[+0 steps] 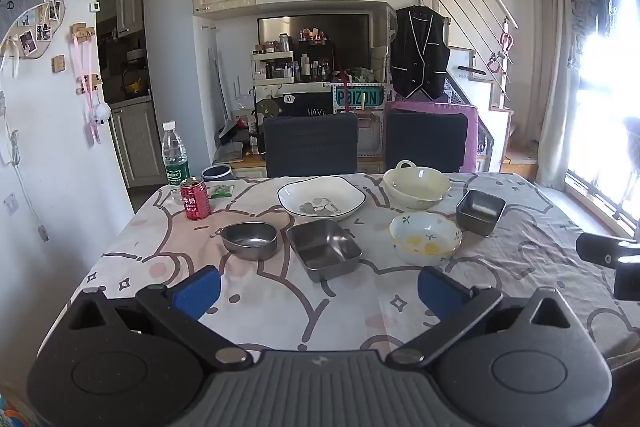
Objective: Organize plates and bowls
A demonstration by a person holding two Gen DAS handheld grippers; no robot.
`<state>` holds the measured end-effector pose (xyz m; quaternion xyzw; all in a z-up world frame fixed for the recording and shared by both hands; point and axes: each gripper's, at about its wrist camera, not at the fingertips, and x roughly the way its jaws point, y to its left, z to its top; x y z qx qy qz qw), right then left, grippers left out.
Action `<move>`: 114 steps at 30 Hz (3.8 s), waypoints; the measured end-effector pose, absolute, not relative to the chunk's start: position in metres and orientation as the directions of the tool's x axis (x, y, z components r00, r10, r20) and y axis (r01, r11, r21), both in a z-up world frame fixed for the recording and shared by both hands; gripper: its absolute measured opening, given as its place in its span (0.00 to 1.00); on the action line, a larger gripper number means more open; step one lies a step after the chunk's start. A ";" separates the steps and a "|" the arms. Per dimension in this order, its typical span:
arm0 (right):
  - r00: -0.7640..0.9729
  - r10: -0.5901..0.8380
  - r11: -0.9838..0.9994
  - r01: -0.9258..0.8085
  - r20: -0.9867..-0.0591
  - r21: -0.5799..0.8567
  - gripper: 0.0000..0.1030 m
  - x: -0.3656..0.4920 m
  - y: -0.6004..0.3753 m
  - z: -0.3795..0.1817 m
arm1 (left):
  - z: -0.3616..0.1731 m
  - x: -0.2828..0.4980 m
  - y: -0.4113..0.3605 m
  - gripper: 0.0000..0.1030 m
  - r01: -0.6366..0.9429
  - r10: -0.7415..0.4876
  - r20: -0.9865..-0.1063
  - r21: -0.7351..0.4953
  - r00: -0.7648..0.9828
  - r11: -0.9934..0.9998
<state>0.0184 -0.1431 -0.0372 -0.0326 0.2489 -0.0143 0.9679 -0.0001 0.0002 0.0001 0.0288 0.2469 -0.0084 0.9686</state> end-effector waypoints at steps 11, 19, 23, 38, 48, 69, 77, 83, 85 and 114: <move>0.875 -0.045 0.997 0.011 -0.483 -0.074 1.00 0.019 -0.143 -0.037 | 0.000 0.000 0.000 1.00 0.030 -0.004 -0.478 0.047 0.878 0.998; 0.874 -0.046 0.997 0.012 -0.484 -0.075 1.00 0.019 -0.143 -0.037 | 0.000 0.000 0.000 1.00 0.031 -0.005 -0.478 0.046 0.878 0.998; 0.873 -0.046 0.997 0.011 -0.485 -0.074 1.00 0.019 -0.143 -0.037 | 0.000 0.000 0.000 1.00 0.030 -0.005 -0.479 0.046 0.878 0.998; 0.872 -0.048 0.997 0.011 -0.487 -0.077 1.00 0.019 -0.143 -0.038 | 0.000 0.000 0.000 1.00 0.031 -0.005 -0.479 0.045 0.878 0.998; 0.871 -0.048 0.997 0.011 -0.489 -0.079 1.00 0.019 -0.144 -0.038 | 0.000 0.000 0.000 1.00 0.031 -0.006 -0.479 0.044 0.878 0.999; 0.869 -0.049 0.997 0.011 -0.493 -0.080 1.00 0.021 -0.141 -0.039 | 0.000 0.000 0.000 1.00 0.030 -0.006 -0.479 0.044 0.878 0.999; 0.868 -0.049 0.997 0.011 -0.494 -0.081 1.00 0.021 -0.141 -0.039 | 0.000 0.000 0.000 1.00 0.030 -0.006 -0.479 0.044 0.878 0.999; 0.868 -0.050 0.997 0.011 -0.494 -0.082 1.00 0.021 -0.141 -0.039 | 0.000 0.000 0.000 1.00 0.030 -0.006 -0.479 0.044 0.878 0.999; 0.868 -0.050 0.997 0.011 -0.495 -0.082 1.00 0.021 -0.141 -0.039 | 0.000 0.000 0.000 1.00 0.030 -0.006 -0.479 0.044 0.878 0.999; 0.882 -0.012 0.987 -0.065 -0.472 -0.147 1.00 0.058 -0.149 -0.017 | 0.028 0.055 0.010 1.00 -0.073 0.088 -0.496 0.050 0.864 0.996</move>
